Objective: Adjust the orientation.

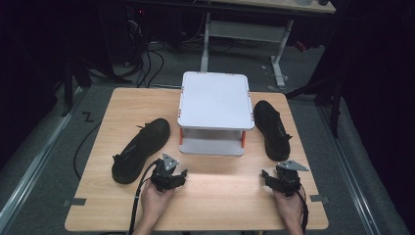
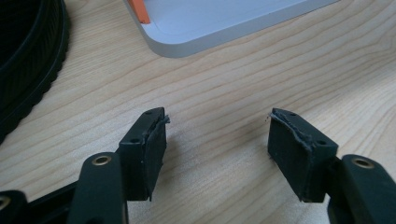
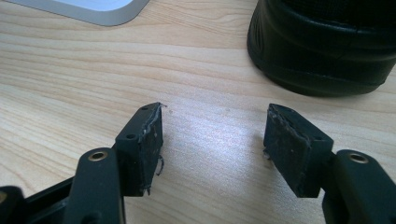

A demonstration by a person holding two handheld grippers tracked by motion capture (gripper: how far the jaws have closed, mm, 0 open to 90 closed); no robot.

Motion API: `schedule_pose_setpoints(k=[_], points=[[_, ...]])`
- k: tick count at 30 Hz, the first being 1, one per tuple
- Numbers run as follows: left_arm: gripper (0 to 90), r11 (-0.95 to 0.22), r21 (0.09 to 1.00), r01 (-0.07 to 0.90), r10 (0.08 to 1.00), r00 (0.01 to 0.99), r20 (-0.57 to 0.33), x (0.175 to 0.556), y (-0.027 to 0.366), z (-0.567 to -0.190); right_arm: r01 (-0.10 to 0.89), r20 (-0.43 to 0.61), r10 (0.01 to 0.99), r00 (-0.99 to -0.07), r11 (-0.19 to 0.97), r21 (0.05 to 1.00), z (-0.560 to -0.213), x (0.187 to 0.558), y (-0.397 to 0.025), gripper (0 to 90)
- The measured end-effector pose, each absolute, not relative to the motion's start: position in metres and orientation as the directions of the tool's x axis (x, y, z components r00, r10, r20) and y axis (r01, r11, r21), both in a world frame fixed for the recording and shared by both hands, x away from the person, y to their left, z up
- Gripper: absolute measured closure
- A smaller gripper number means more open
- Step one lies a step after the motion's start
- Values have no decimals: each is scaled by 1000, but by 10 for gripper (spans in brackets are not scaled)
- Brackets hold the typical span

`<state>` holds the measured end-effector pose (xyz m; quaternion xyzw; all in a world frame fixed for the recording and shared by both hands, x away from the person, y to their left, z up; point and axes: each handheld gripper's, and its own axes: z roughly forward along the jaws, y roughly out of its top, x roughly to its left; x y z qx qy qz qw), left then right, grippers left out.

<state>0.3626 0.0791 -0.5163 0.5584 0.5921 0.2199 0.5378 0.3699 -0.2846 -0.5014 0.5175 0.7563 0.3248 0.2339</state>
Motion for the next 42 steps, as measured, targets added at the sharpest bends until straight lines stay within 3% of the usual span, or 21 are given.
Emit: schedule_pose_setpoints(k=[12,27,33,42], points=[[323,280,858,430,898,198,-393,361,79,-516,630,-18,934,-358,256,733,-501,370,-284,369],[380,281,868,410,892,222,-394,351,80,-514,630,-18,932,-362,259,732,-501,370,-284,355],[382,339,852,399,877,195,-440,351,88,-509,631,-18,932,-361,258,732,-501,370,-284,351],[375,321,855,407,882,201,-427,347,92,-500,633,-18,936,-353,253,731,-501,370,-285,348]])
